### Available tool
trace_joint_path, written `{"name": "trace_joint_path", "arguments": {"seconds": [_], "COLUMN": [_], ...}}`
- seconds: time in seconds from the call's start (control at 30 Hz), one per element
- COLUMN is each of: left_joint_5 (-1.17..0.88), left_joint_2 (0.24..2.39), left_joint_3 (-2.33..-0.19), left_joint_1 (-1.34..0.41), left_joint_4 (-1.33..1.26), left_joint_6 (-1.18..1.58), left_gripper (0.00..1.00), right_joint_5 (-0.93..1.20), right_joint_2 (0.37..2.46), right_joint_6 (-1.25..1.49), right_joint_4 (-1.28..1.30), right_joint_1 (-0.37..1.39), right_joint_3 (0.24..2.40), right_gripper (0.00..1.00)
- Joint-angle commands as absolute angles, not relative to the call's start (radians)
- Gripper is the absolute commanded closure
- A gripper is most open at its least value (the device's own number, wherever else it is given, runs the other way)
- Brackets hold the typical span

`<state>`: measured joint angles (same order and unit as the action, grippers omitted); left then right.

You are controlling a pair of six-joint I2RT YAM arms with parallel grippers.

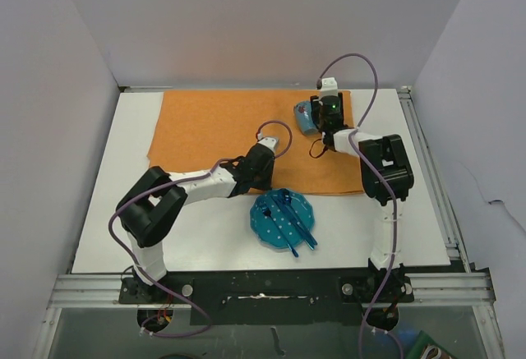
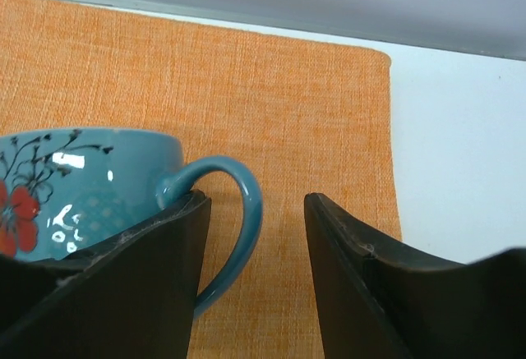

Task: Set the dinner table for one person

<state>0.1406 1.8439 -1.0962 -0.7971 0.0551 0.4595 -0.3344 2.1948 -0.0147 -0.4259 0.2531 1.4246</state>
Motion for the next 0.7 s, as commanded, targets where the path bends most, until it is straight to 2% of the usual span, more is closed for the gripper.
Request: {"name": "trace_joint_path", "arguments": {"seconds": [0.0,0.27,0.4,0.47,0.53,0.6,0.67], "left_joint_5": [0.159,0.171,0.180,0.192,0.206,0.220,0.237], "left_joint_2": [1.780,1.765,1.769,1.773,1.777,1.779,1.780], "left_joint_3": [-1.104,-1.118,-1.132,-1.145,-1.158,-1.171,-1.186], "left_joint_1": [-0.805,-0.828,-0.850,-0.867,-0.884,-0.902,-0.920], "left_joint_4": [0.012,0.027,0.039,0.050,0.062,0.076,0.089], "left_joint_6": [0.464,0.473,0.479,0.484,0.486,0.487,0.487], "left_gripper": [0.99,0.99,0.99,0.99,0.99,0.99,0.99], "right_joint_5": [-0.308,-0.293,-0.272,-0.238,-0.184,-0.068,0.078], "right_joint_2": [2.087,1.932,1.861,1.830,1.804,1.798,1.826], "right_joint_6": [0.009,0.009,0.009,0.008,0.001,0.004,0.018], "right_joint_4": [-0.399,-0.382,-0.342,-0.321,-0.290,-0.231,-0.108], "right_joint_1": [0.269,0.293,0.301,0.295,0.284,0.256,0.214], "right_joint_3": [1.376,1.271,1.248,1.243,1.253,1.296,1.383], "right_gripper": [0.49,0.55,0.54,0.46,0.27,0.19,0.17]}}
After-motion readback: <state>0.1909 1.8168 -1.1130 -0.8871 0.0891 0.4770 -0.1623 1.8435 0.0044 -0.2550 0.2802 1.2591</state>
